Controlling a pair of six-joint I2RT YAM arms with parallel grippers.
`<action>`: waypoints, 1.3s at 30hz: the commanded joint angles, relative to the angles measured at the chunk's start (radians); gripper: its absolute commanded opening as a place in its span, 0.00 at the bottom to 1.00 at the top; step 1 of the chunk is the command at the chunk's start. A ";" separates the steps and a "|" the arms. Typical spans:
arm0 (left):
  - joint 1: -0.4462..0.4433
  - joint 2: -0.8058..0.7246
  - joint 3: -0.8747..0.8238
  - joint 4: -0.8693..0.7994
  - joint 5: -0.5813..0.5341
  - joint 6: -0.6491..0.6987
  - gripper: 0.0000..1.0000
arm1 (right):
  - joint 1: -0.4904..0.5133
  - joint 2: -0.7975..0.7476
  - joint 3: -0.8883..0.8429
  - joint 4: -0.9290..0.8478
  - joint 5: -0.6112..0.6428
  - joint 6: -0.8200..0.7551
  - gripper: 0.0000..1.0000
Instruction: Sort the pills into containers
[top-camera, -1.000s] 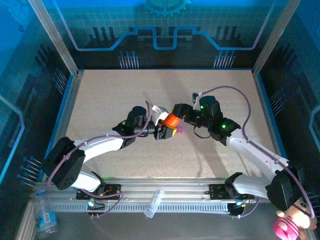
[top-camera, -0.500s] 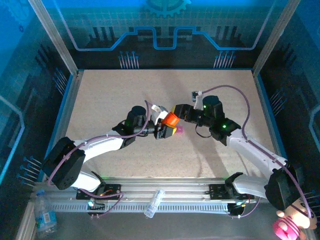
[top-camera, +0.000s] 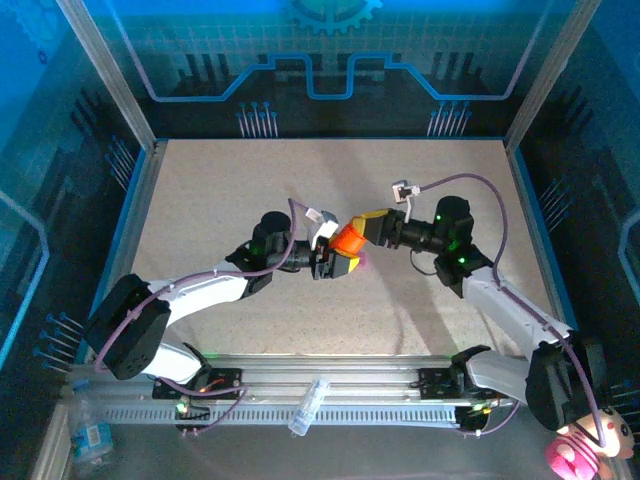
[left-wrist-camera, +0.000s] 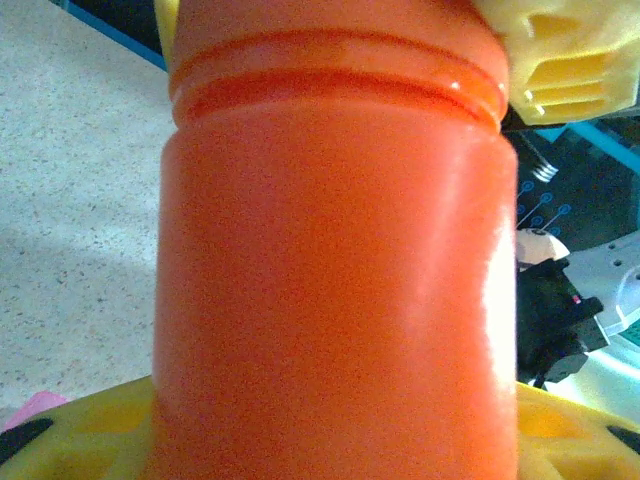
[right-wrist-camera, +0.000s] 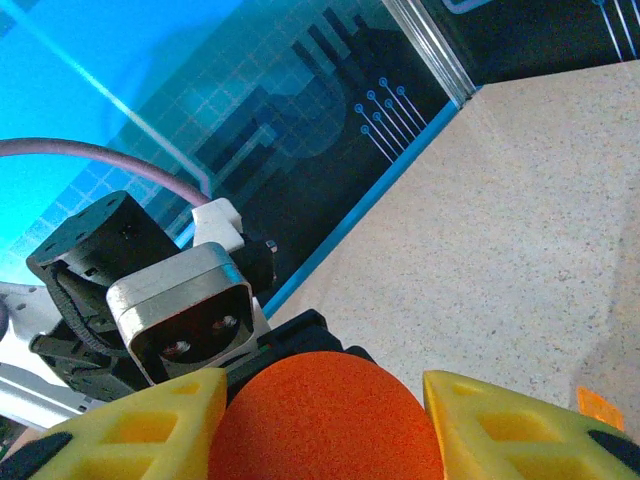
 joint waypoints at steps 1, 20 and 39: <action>0.023 -0.019 -0.002 0.047 0.003 -0.033 0.00 | -0.033 -0.001 -0.004 0.055 0.009 0.000 0.44; 0.025 -0.031 0.014 -0.076 -0.094 0.083 0.00 | 0.046 -0.119 0.087 -0.340 0.373 0.196 0.94; 0.023 -0.008 0.053 -0.151 -0.120 0.136 0.00 | 0.213 0.058 0.216 -0.450 0.534 0.343 0.90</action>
